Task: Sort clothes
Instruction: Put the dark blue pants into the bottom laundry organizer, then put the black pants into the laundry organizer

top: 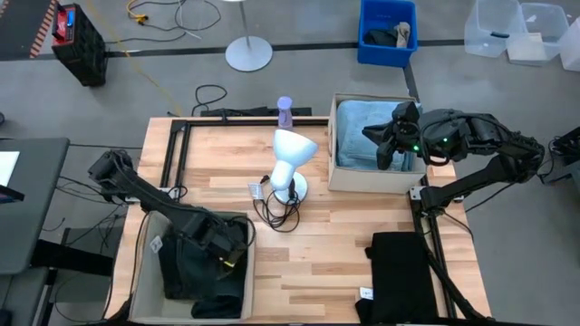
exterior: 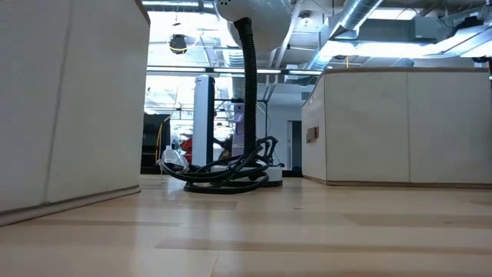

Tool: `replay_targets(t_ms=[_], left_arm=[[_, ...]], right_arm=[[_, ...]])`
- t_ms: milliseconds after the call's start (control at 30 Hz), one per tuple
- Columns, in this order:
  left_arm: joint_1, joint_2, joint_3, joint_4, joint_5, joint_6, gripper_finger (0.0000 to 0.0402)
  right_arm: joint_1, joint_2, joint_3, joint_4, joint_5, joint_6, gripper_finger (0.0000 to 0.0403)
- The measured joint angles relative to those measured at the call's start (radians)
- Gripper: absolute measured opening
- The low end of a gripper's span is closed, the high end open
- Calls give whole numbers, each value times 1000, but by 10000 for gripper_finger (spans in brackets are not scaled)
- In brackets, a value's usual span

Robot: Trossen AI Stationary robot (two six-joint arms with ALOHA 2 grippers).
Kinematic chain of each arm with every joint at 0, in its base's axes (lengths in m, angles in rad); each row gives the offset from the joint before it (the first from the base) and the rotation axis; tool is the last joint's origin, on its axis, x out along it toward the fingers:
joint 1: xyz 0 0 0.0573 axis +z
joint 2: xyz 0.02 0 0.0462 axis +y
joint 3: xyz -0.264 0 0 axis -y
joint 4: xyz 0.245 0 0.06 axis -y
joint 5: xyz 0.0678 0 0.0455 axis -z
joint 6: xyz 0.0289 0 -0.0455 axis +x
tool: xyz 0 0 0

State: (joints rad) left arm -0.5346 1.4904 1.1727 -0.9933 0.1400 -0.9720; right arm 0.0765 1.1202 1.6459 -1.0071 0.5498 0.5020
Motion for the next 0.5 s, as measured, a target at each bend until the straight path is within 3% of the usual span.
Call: replay_targets(t_ms=[300,500], left_arm=[[8,-52,274,-186,-49,58,201],[-2,-87,450,-192,-172,142,200]], right_arm=[[66,0,0,76,-10,-136,63],[147,27,0,55,-53,-168,74]])
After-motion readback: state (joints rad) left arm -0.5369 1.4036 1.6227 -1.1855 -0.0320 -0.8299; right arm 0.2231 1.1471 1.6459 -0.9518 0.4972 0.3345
